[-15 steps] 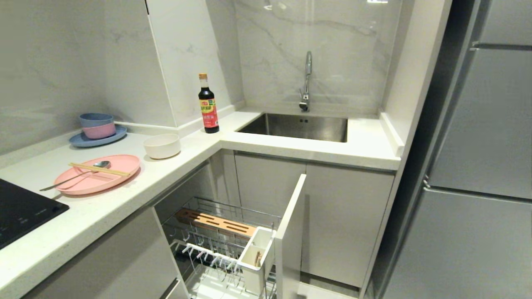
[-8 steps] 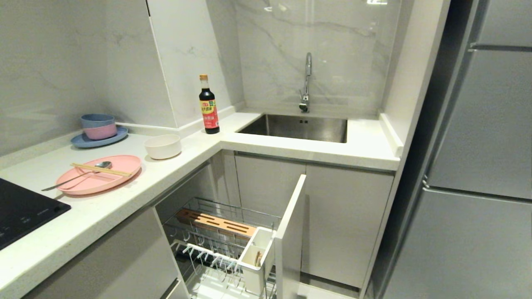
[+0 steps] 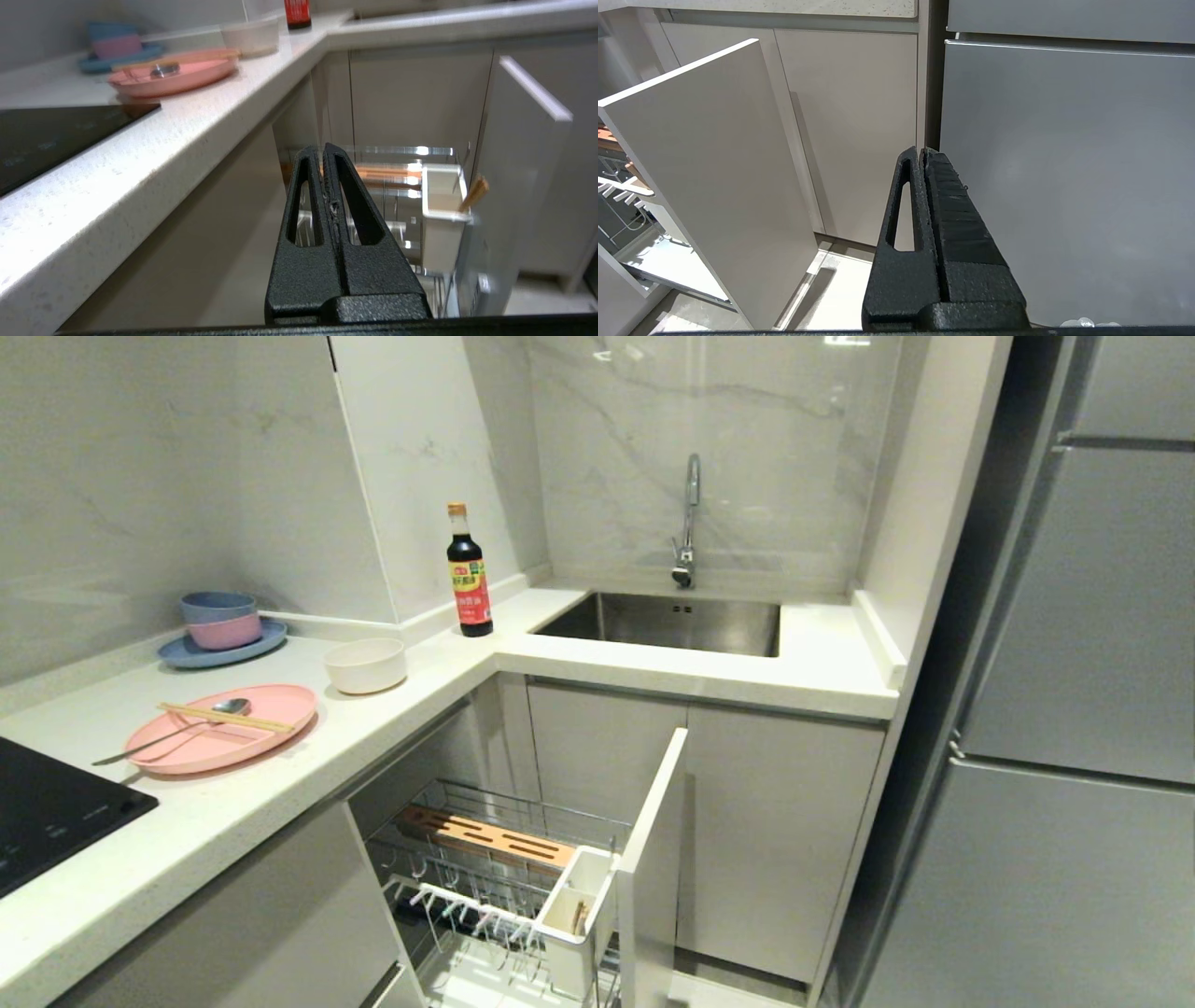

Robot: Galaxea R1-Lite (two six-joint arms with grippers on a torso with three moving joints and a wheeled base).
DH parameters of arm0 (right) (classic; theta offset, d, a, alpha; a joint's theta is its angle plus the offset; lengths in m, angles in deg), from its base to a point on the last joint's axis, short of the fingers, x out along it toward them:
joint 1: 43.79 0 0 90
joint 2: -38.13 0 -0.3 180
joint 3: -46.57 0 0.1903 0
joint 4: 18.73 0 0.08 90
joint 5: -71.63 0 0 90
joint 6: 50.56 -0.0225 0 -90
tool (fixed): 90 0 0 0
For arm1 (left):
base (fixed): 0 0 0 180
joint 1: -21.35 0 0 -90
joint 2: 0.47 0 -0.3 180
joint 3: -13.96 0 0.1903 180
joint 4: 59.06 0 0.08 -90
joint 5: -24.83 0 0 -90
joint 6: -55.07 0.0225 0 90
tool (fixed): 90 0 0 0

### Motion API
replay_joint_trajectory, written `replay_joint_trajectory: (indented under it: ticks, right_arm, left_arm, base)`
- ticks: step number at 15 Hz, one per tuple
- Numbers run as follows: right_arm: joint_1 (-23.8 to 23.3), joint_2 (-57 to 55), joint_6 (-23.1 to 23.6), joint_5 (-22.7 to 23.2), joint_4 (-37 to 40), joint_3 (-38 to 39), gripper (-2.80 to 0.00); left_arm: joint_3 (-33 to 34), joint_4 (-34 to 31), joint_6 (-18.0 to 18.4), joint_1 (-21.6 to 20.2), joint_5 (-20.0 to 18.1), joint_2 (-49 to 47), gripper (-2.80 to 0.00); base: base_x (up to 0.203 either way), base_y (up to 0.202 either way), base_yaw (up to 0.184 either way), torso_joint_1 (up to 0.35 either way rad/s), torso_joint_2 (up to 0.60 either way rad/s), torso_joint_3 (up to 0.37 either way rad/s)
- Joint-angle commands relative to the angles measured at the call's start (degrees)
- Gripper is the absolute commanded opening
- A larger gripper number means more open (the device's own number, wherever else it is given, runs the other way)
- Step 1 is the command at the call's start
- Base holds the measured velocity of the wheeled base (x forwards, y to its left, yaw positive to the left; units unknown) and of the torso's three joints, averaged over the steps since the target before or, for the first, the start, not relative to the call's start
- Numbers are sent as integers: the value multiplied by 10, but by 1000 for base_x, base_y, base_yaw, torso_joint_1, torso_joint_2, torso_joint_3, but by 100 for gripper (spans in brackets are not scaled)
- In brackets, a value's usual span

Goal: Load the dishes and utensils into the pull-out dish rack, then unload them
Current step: Pick up the bowl and place it in the cupboard

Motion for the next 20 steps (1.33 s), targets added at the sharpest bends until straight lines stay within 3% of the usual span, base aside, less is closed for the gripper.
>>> replay_joint_trajectory:
  ticks: [1,6,8,10,12,15,20]
  right_arm:
    - [0,0,0,0,0,0,-280]
    - [0,0,0,0,0,0,-280]
    - [0,0,0,0,0,0,-280]
    - [0,0,0,0,0,0,-280]
    - [0,0,0,0,0,0,-280]
    - [0,0,0,0,0,0,-280]
    - [0,0,0,0,0,0,-280]
  left_arm:
    - [19,16,-5,0,1,8,-280]
    - [18,14,8,0,-3,8,-280]
    - [19,8,-32,-1,-9,8,-280]
    - [9,-55,-49,-1,-24,8,-280]
    - [9,-57,-54,-1,-25,8,-280]
    - [12,-42,-95,-1,-22,8,-280]
    - [18,-25,-102,-1,-14,8,-280]
  base:
    - [0,0,0,0,0,0]
    - [0,0,0,0,0,0]
    - [0,0,0,0,0,0]
    - [0,0,0,0,0,0]
    - [0,0,0,0,0,0]
    - [0,0,0,0,0,0]
    - [0,0,0,0,0,0]
